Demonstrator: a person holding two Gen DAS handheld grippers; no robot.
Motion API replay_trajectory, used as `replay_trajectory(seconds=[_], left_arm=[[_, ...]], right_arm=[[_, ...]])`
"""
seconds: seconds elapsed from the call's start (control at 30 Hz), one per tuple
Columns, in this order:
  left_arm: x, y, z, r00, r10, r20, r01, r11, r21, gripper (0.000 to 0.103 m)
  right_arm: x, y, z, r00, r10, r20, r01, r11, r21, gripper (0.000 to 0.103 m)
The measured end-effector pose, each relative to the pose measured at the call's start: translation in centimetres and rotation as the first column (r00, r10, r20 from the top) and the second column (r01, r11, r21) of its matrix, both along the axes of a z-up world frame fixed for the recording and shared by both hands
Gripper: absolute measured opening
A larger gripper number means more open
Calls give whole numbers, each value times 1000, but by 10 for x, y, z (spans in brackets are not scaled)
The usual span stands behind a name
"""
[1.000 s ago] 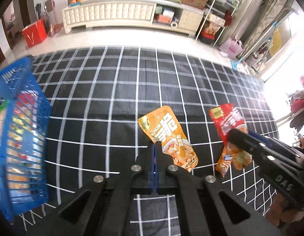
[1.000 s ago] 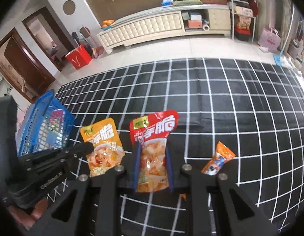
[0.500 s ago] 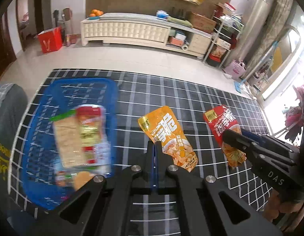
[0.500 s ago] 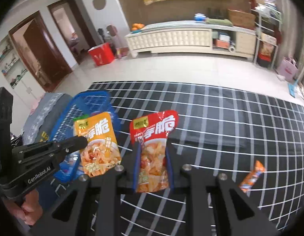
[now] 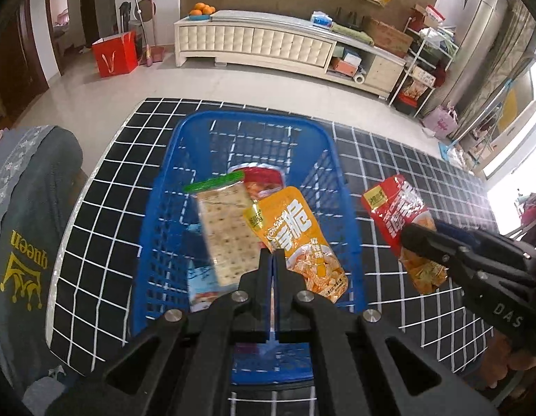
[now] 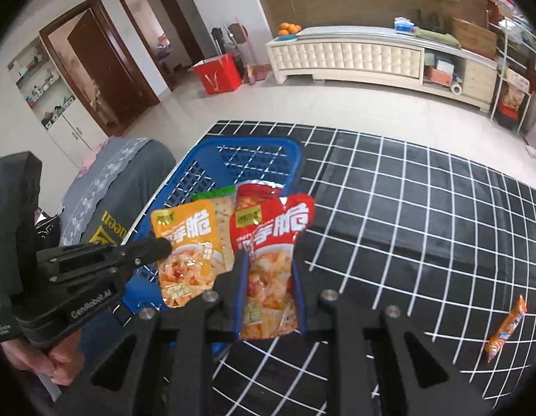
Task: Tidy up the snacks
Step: 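Carry both pouches over the basket and open the left tool to drop the orange pouch, then lower the red pouch into the basket and open the right tool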
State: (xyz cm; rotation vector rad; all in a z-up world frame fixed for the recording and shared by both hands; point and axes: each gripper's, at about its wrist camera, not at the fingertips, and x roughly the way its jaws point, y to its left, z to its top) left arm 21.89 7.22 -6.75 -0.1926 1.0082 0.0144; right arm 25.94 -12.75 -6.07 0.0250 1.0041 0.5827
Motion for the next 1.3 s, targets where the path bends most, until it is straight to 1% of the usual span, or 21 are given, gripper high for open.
replay_trajectory(seconds=[0.07,0.17,0.27,0.33,0.37,0.43,0.47,0.5,0.6,0.67,0.8,0.93,1.03,1.1,1.2,1.3], left_arm=[[3,1,-5,1000,-14,-7,14,1000,-5,0],[11,2,-12,999,-28,-22,28,1000,9,0],[15,1,-18,997,-62,-34,62,998,-6,0],[16,-2,-19,996,-81,-36,81,997,17,0],[15,-5,-20,996,-85,-36,86,996,36,4],[15,-8,-20,995,-96,-33,97,994,46,16],[15,-7,-19,995,-94,-31,96,994,47,28],[13,-7,-17,995,-92,-26,93,995,46,36],[8,-4,-11,995,-97,-13,98,995,30,42],[3,-3,-5,995,-99,-2,99,994,38,43],[-8,6,7,995,-95,20,94,994,54,47],[-19,19,17,996,-81,41,78,994,78,48],[-24,34,21,997,-62,47,58,995,79,50],[-27,45,21,998,-45,44,41,996,80,50],[-29,59,19,999,-30,33,27,996,89,50],[-30,69,17,999,-24,32,21,995,93,50]], right_arm=[[-1,3,-1,1000,2,-4,-2,1000,-7,27],[-1,6,-4,1000,0,-10,-1,1000,-20,27],[0,5,-3,1000,-7,-11,6,1000,-28,27],[0,6,-2,1000,-13,-8,13,999,-35,27],[0,6,-2,1000,-15,-9,14,999,-35,27],[-3,6,0,1000,-12,-7,12,999,-41,27],[-6,7,2,1000,-8,-4,7,999,-44,27],[-9,9,4,1000,-4,1,4,999,-47,27],[-14,12,11,1000,5,19,-4,999,-54,27],[-15,14,15,1000,8,25,-7,999,-49,27],[-14,23,20,999,22,37,-21,998,-51,27],[-12,41,21,998,50,43,-47,997,-63,27],[-10,59,17,996,74,45,-71,995,-77,27],[-7,70,12,995,87,42,-82,991,-105,27],[-3,81,2,995,98,35,-92,985,-146,27],[0,88,-5,996,92,21,-87,983,-161,27]])
